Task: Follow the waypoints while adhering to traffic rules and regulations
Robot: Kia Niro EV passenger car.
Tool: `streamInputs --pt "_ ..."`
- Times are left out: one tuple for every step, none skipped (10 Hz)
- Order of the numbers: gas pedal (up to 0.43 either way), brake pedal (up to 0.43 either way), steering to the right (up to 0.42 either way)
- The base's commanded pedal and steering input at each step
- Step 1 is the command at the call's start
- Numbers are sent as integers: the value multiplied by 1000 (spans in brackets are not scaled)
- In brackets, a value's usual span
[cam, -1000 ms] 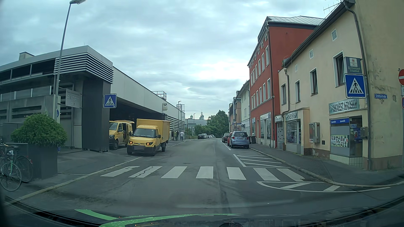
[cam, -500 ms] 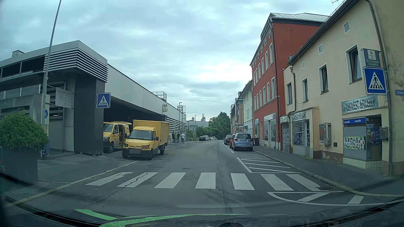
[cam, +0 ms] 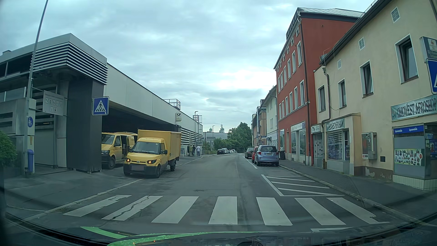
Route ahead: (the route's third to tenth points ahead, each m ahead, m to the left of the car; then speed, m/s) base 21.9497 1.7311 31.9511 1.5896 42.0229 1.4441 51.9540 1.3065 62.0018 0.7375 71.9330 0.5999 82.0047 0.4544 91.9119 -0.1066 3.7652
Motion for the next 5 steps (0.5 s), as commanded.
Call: streamInputs --pt "319 0 -14" --pt "319 0 -6" --pt "319 0 -6" --pt "319 0 -5" --pt "319 0 -6"
